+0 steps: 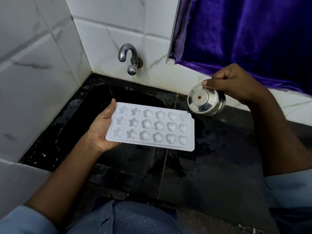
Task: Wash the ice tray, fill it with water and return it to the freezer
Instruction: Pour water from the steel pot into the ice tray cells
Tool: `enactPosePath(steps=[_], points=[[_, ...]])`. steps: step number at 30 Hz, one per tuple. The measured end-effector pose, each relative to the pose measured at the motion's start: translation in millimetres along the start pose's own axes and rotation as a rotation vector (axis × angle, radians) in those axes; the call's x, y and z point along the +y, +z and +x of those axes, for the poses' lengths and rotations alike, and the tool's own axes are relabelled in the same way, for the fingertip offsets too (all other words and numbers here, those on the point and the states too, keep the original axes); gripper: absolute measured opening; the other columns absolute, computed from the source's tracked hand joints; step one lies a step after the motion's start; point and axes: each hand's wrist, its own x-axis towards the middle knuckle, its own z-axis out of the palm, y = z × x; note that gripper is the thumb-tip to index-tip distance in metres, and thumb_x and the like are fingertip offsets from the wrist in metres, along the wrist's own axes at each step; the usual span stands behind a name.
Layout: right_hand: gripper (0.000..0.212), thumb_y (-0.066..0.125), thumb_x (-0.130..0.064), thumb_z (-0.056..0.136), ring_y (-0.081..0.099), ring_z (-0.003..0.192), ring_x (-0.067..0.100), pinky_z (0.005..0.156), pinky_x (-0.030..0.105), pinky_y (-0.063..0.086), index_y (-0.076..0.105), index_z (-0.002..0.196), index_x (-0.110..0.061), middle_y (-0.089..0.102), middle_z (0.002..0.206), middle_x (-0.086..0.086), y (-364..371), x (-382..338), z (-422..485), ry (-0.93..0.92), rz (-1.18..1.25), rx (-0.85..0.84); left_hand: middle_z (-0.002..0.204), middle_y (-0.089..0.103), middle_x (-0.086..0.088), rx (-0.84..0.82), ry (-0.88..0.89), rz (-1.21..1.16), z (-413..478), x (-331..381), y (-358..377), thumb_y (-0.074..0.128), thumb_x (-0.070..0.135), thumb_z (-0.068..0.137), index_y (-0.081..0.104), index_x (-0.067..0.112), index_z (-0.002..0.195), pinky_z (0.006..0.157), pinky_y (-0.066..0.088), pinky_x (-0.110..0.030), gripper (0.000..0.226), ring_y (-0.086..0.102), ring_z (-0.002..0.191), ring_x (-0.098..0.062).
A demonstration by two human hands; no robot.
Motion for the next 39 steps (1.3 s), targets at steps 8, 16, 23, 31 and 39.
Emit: enactPosePath(steps=[8, 16, 23, 31, 39], points=[[0.050, 0.076, -0.025, 0.094, 0.044, 0.052, 0.027, 0.053, 0.027, 0.038, 0.061, 0.072, 0.018, 0.052, 0.061, 0.036, -5.2, 2.5, 2.7, -0.010, 0.033, 0.013, 0.137, 0.070, -0.014, -0.026, -0.006, 0.002, 2.2, 2.6, -4.9, 0.040, 0.067, 0.104, 0.081, 0.015, 0.120, 0.094, 0.061, -0.055, 0.068, 0.072, 0.118, -0.034], [0.040, 0.071, -0.013, 0.096, 0.039, 0.040, 0.003, 0.045, 0.013, 0.034, 0.062, 0.068, 0.013, 0.050, 0.045, -0.006, -5.1, 1.1, 1.8, 0.021, 0.045, 0.003, 0.143, 0.066, -0.015, -0.042, -0.006, 0.007, 3.1, 3.7, -5.4, 0.043, 0.067, 0.103, 0.078, 0.015, 0.127, 0.100, 0.057, -0.058, 0.066, 0.068, 0.126, -0.036], [0.038, 0.072, -0.014, 0.095, 0.042, 0.042, 0.003, 0.046, 0.013, 0.036, 0.065, 0.078, 0.020, 0.056, 0.049, -0.002, -1.8, 1.0, 3.0, 0.025, 0.080, 0.020, 0.142, 0.067, -0.016, -0.048, -0.021, -0.001, 1.4, 2.8, -3.7, 0.041, 0.067, 0.104, 0.079, 0.014, 0.125, 0.096, 0.060, -0.057, 0.068, 0.070, 0.123, -0.036], [0.043, 0.073, -0.017, 0.095, 0.042, 0.043, 0.007, 0.047, 0.015, 0.036, 0.063, 0.077, 0.021, 0.055, 0.053, 0.011, 8.0, -11.4, 11.6, -0.012, 0.065, -0.001, 0.134, 0.072, -0.016, -0.033, -0.025, 0.008, -1.7, 1.0, 1.5, 0.041, 0.066, 0.103, 0.082, 0.014, 0.116, 0.088, 0.063, -0.054, 0.068, 0.074, 0.114, -0.035], [0.033, 0.070, -0.011, 0.097, 0.046, 0.043, 0.001, 0.047, 0.011, 0.036, 0.066, 0.067, 0.001, 0.058, 0.047, -0.005, 7.0, -24.3, 16.4, -0.033, 0.048, 0.010, 0.142, 0.067, -0.017, -0.035, -0.034, 0.001, -0.6, 2.7, -5.7, 0.046, 0.067, 0.101, 0.079, 0.014, 0.124, 0.096, 0.060, -0.056, 0.067, 0.069, 0.123, -0.037]])
